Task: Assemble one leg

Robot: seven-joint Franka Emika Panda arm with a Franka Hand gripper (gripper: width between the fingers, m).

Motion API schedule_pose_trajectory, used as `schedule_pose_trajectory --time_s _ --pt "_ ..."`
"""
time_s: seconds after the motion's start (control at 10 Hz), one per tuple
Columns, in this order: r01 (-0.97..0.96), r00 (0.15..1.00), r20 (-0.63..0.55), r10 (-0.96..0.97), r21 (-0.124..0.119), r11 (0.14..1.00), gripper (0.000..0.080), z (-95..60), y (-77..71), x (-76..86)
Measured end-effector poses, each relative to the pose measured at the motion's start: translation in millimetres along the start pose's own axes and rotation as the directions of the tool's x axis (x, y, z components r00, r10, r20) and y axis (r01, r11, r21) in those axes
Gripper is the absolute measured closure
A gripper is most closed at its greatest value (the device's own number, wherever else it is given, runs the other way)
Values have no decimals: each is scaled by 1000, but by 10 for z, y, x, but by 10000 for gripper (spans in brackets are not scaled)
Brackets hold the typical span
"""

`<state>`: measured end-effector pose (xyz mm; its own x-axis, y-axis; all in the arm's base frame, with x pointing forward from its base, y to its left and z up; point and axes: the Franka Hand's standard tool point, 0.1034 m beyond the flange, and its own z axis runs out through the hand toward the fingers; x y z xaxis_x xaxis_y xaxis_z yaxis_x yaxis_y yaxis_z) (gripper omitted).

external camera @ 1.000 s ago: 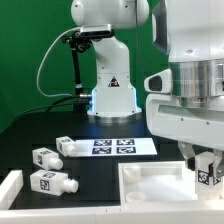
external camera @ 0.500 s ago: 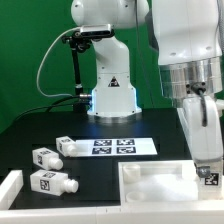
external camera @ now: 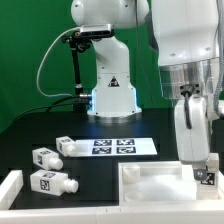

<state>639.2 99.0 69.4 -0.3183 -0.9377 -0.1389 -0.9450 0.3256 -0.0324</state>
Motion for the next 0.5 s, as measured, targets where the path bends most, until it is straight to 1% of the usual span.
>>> schedule_pose_trajectory --time_s 0.1,0.2,0.3,0.5 --pt "10 1000 10 -10 12 1000 199 -99 -34 -42" --pt "41 999 30 -42 35 999 199 -293 -104 -89" --pt "53 998 42 -55 53 997 160 -416 -165 -95" --pt "56 998 36 -58 48 997 151 -345 -142 -91"
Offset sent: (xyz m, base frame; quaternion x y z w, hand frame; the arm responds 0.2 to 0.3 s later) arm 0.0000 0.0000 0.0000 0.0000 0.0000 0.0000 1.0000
